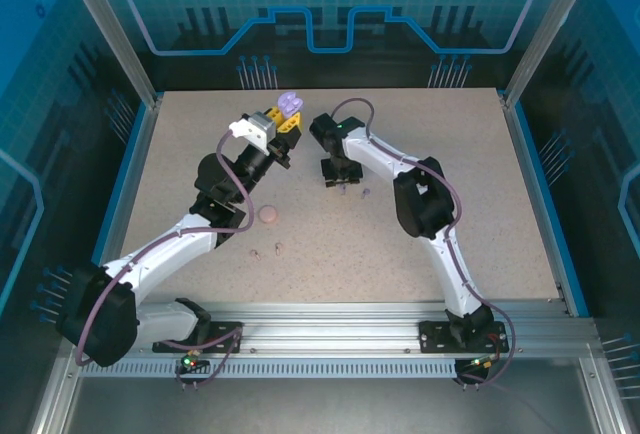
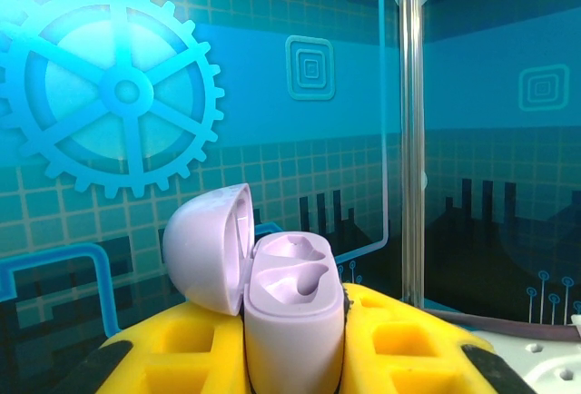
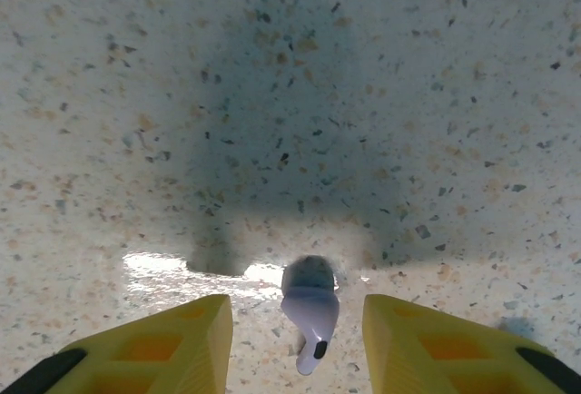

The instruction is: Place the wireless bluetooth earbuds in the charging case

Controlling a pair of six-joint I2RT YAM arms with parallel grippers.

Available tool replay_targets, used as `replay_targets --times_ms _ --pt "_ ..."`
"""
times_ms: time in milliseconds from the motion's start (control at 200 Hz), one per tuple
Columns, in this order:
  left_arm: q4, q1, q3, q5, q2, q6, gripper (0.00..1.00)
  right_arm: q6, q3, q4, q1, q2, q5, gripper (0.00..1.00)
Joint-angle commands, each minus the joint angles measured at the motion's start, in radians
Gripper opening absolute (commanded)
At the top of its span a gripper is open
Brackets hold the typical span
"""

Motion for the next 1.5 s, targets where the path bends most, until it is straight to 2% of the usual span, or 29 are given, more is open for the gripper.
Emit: replay_targets --times_ms 0,770,1050,1276,1491 --pt "0.03 -0.005 0.031 -0.009 0.004 -0.008 0.0 0.039 0.03 -0.06 0.01 0.031 0.03 0.41" --pt "0.034 -0.005 0.021 -0.003 0.011 -0.001 0.0 0.086 0.084 -0.075 0.0 0.091 0.034 0.32" --pt "0.035 -0.005 0.014 0.0 0.009 -0.002 0.0 0.087 0.082 -0.079 0.0 0.096 0.034 0.23" --pt "0.027 -0.005 0.018 0.003 0.009 -0.004 0.0 0.078 0.036 -0.052 0.0 0.058 0.035 0.13" --pt "0.021 -0.004 0.022 0.009 0.006 -0.01 0.0 0.071 -0.031 0.001 -0.001 -0.034 0.042 0.1"
